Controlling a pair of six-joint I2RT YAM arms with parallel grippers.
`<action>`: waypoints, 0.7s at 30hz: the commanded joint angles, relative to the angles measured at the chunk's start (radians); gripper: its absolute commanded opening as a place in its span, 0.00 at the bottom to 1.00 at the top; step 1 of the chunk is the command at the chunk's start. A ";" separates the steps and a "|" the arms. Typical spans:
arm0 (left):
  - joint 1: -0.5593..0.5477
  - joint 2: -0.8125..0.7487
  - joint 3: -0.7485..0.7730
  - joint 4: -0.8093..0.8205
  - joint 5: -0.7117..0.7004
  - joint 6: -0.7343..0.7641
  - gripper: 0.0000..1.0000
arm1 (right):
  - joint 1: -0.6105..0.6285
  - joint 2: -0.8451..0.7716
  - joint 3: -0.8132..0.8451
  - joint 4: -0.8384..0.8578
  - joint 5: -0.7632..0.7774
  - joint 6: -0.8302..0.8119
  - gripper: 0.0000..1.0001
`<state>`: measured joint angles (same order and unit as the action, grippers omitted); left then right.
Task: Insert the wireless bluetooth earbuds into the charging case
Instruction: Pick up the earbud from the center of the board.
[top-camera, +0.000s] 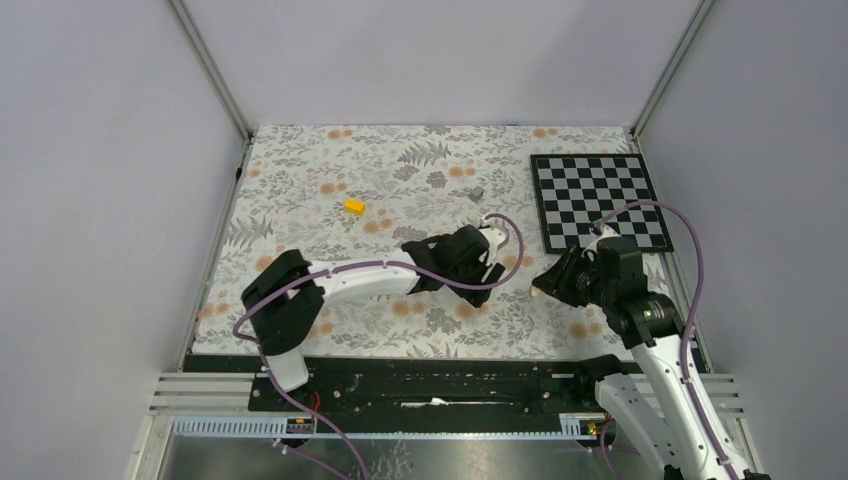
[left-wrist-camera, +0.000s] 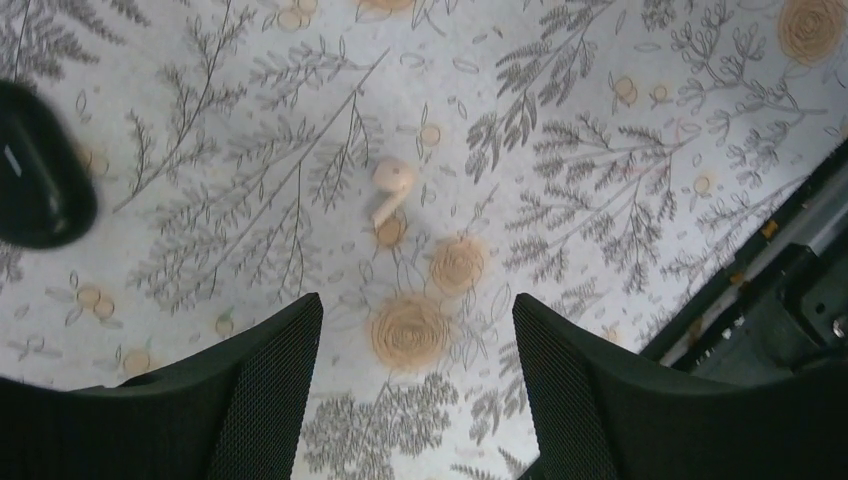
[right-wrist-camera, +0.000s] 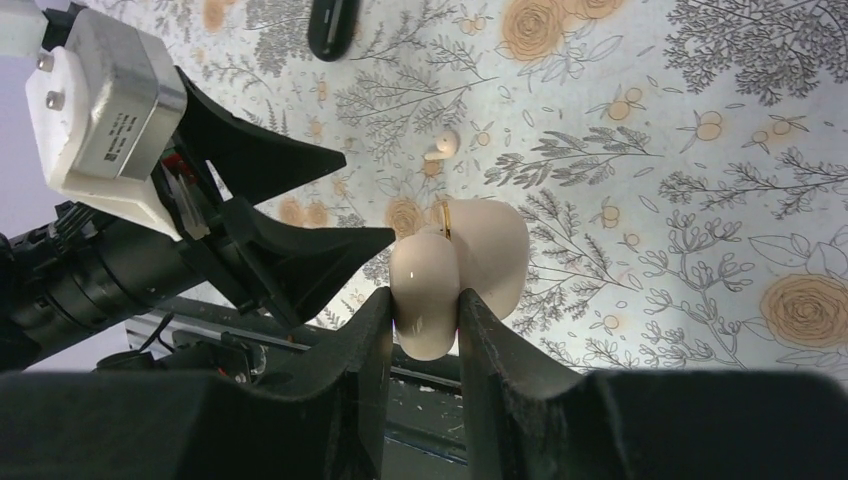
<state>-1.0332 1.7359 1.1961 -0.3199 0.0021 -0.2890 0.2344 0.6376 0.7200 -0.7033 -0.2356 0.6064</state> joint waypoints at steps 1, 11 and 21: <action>-0.004 0.087 0.101 0.079 -0.018 0.045 0.71 | -0.056 0.030 0.009 -0.009 -0.037 -0.063 0.00; -0.023 0.234 0.204 0.038 -0.158 0.016 0.61 | -0.301 0.083 -0.011 0.026 -0.279 -0.122 0.00; -0.068 0.318 0.249 0.015 -0.189 -0.016 0.49 | -0.313 0.109 -0.043 0.108 -0.343 -0.088 0.00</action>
<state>-1.0855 2.0266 1.3869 -0.2981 -0.1333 -0.2848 -0.0723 0.7429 0.6971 -0.6540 -0.5156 0.5117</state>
